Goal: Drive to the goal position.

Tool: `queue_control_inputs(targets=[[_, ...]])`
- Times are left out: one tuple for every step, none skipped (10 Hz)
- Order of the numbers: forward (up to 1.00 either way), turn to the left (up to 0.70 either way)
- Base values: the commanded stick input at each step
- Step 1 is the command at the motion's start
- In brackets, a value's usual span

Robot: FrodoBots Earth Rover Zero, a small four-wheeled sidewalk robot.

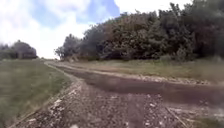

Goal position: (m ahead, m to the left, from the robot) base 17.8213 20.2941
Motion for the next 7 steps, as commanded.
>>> queue_control_inputs(targets=[[0.85,0.0],[0.85,0.0],[0.85,0.0],[0.85,0.02],[0.85,0.17],[0.85,0.34],[0.85,0.34]])
